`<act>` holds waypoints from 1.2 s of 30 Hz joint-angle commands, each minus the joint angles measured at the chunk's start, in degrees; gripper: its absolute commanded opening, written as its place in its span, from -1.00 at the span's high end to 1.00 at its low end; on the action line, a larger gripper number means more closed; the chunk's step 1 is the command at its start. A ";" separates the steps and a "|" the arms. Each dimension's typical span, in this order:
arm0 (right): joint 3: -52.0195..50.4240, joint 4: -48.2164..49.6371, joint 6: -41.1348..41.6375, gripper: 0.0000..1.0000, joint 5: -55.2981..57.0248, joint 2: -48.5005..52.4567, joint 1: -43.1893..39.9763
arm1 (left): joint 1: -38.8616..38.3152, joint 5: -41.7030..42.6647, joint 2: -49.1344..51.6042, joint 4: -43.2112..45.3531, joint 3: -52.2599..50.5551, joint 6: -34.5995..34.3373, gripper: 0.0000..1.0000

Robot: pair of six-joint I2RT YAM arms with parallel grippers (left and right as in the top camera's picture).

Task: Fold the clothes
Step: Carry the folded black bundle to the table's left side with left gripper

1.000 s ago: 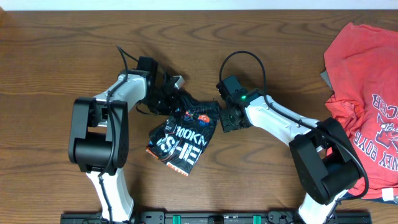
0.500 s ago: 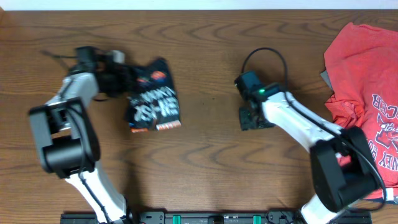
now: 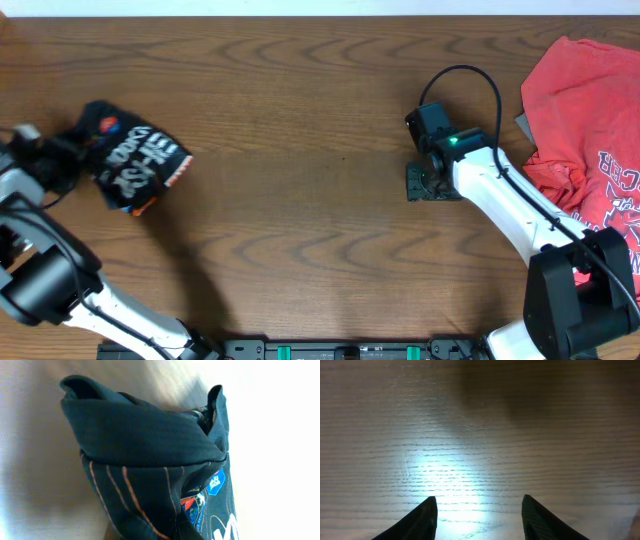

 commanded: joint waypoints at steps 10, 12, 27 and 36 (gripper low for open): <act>-0.07 -0.11 0.83 -0.06 0.57 -1.09 -0.35 | 7.45 1.77 -0.04 0.37 0.85 -5.20 -0.96; -0.07 -0.13 0.81 -0.07 0.57 -1.09 -0.35 | 7.65 2.29 -1.25 0.50 0.85 -7.04 -0.96; -0.07 0.17 1.53 -0.10 -0.09 -1.09 -0.37 | 0.52 2.36 -19.23 -11.41 0.83 -3.89 -0.96; -0.07 3.58 4.42 -0.54 -11.82 -1.09 -3.98 | -21.66 -8.33 -19.50 -25.14 0.83 11.91 -0.96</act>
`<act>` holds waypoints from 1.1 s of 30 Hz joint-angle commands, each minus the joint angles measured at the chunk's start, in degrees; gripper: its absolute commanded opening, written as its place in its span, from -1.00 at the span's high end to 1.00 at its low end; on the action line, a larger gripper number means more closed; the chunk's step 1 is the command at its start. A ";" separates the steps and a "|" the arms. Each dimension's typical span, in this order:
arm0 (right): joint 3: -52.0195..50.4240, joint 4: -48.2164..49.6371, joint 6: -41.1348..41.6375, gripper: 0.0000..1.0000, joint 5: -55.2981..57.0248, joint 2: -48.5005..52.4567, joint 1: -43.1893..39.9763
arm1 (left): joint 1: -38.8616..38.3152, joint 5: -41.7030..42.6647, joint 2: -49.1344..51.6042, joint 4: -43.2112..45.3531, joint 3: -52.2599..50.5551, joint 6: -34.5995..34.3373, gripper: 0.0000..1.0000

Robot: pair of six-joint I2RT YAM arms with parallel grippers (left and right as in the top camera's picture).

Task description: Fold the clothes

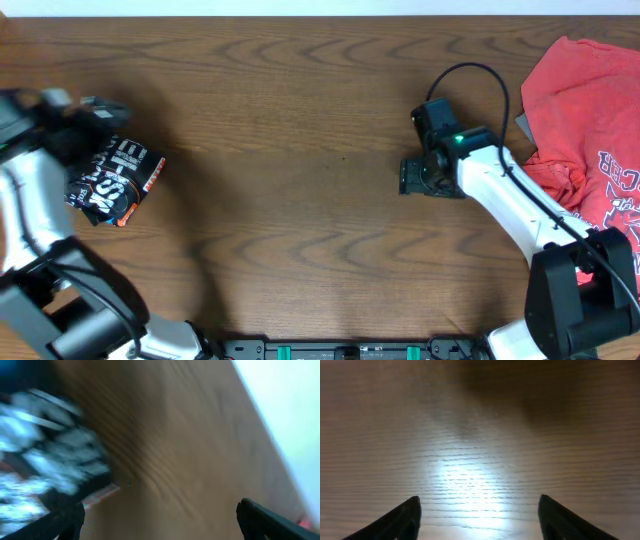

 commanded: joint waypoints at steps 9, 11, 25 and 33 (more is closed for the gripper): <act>-0.07 0.13 -3.45 -0.98 -13.79 -1.09 -7.58 | -35.36 -17.44 0.33 -12.15 0.33 14.32 -0.96; -0.07 -0.85 -4.55 -0.98 -17.51 -1.09 -8.96 | -39.56 -20.79 0.33 -15.39 0.33 14.86 -0.96; -0.09 -23.50 -7.19 -0.99 -20.24 -4.52 -14.27 | -43.36 -21.05 -1.70 -51.10 0.20 13.38 -0.96; -2.71 -21.16 -5.05 -0.99 -12.68 -22.71 -13.14 | -43.58 -21.29 -20.31 -41.44 -5.11 10.14 -0.96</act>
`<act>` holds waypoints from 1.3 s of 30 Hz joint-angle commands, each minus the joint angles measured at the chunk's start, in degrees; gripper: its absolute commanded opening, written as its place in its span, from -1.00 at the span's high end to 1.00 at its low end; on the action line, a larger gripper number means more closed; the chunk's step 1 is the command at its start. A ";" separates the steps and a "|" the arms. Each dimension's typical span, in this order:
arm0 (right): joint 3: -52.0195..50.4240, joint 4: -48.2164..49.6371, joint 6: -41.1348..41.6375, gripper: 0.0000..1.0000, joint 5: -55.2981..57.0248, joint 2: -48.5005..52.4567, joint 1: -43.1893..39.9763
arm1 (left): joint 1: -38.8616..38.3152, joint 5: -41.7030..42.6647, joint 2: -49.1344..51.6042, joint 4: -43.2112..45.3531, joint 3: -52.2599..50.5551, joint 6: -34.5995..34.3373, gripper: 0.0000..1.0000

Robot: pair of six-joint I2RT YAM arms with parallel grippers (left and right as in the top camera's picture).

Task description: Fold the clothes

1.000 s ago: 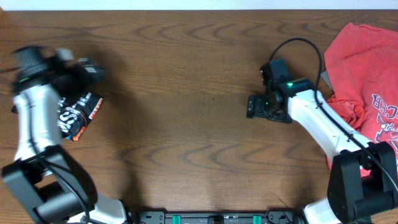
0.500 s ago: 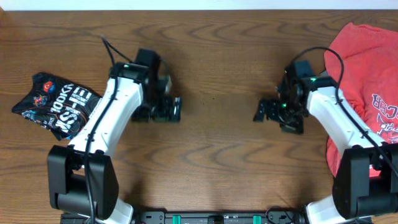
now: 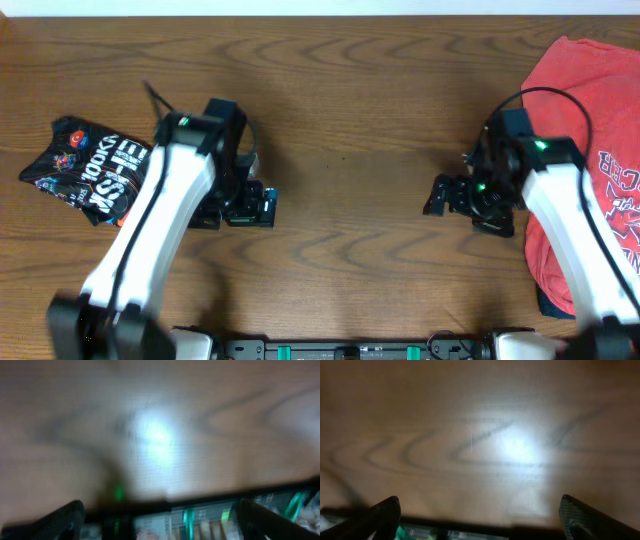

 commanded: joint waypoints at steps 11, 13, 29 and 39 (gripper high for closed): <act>-15.65 19.54 3.98 -0.98 25.75 -46.14 14.73 | 0.09 -6.64 -48.17 24.74 -17.66 -1.97 -0.96; -16.24 18.95 3.98 -0.99 25.94 -50.40 14.88 | 0.09 -6.64 -52.33 24.28 -17.70 -2.01 -0.96; -16.31 5.95 3.98 -0.99 25.94 -58.53 14.88 | 0.09 -6.64 -61.86 23.34 -17.70 -2.01 -0.96; -16.31 -0.66 3.98 -0.98 25.94 -58.53 14.88 | 0.09 -6.64 -61.86 23.34 -17.70 -2.01 -0.96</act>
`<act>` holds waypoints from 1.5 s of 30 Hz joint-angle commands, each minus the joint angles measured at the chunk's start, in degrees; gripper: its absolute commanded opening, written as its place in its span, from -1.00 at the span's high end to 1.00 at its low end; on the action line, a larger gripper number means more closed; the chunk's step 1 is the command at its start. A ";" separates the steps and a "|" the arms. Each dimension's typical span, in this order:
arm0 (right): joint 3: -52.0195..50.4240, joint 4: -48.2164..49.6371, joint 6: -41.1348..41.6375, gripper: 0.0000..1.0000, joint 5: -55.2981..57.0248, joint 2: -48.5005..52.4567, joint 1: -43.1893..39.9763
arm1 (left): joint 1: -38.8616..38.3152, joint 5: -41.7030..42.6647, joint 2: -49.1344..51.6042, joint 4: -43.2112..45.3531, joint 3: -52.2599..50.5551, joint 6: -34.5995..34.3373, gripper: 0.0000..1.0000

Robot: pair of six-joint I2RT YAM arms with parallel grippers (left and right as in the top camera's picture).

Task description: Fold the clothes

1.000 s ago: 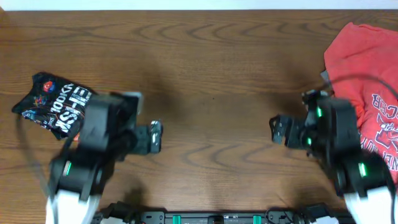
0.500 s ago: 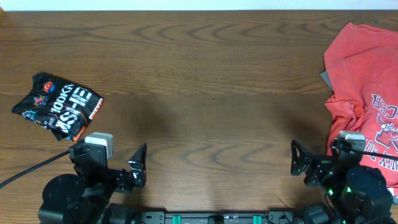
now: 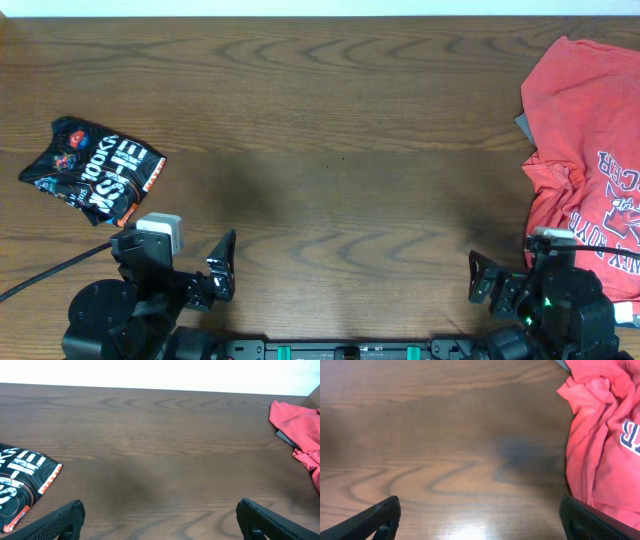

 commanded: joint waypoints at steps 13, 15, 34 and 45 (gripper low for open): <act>-7.10 10.84 -10.62 -0.99 -1.03 -10.75 -9.68 | 0.13 -0.48 -0.13 0.02 -0.57 -0.31 -0.96; -10.64 15.41 -14.53 -0.98 -2.27 -13.97 -11.19 | 0.13 -0.46 -0.13 0.02 -0.57 -0.31 -0.96; -42.95 66.16 -22.71 -0.99 -1.95 -21.77 -14.08 | 0.13 -0.46 -0.13 0.02 -0.57 -0.31 -0.96; -47.19 65.33 -24.33 -0.99 -6.21 -21.79 -15.58 | 0.13 -0.46 -0.13 0.00 -0.57 -0.31 -0.96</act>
